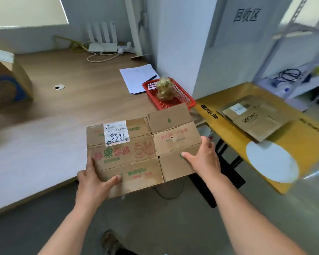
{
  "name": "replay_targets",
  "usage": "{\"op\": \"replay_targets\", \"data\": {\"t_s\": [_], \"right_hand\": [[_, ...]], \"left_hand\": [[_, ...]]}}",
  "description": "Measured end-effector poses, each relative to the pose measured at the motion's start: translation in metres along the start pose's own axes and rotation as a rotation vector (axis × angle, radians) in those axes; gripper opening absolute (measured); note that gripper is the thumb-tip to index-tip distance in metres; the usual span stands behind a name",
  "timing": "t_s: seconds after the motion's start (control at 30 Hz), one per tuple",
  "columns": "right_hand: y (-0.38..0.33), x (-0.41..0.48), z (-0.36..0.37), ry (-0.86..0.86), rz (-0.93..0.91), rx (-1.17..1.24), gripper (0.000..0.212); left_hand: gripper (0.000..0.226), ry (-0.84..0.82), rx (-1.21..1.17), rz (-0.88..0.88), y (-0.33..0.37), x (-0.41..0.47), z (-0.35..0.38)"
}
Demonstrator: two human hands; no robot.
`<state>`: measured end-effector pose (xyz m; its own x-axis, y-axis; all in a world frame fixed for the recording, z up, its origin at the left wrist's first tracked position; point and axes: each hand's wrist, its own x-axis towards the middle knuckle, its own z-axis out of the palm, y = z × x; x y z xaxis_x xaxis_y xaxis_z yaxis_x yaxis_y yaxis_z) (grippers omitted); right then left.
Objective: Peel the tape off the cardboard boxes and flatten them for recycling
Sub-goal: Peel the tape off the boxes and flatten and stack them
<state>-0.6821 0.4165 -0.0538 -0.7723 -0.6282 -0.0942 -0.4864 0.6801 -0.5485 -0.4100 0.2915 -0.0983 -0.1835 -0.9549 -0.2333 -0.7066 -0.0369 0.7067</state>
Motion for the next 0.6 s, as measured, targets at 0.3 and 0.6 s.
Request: {"op": "replay_targets", "data": {"t_s": [0.3,0.6], "right_hand": [[0.146,-0.043,-0.115,0.291,0.285,0.093,0.085],[0.269,-0.070,-0.182,0.497,0.565,0.134,0.086]], "left_hand": [[0.106,-0.182,0.075,0.336,0.127,-0.062,0.103],[0.110,-0.378,0.161,0.584,0.230,-0.109,0.216]]}}
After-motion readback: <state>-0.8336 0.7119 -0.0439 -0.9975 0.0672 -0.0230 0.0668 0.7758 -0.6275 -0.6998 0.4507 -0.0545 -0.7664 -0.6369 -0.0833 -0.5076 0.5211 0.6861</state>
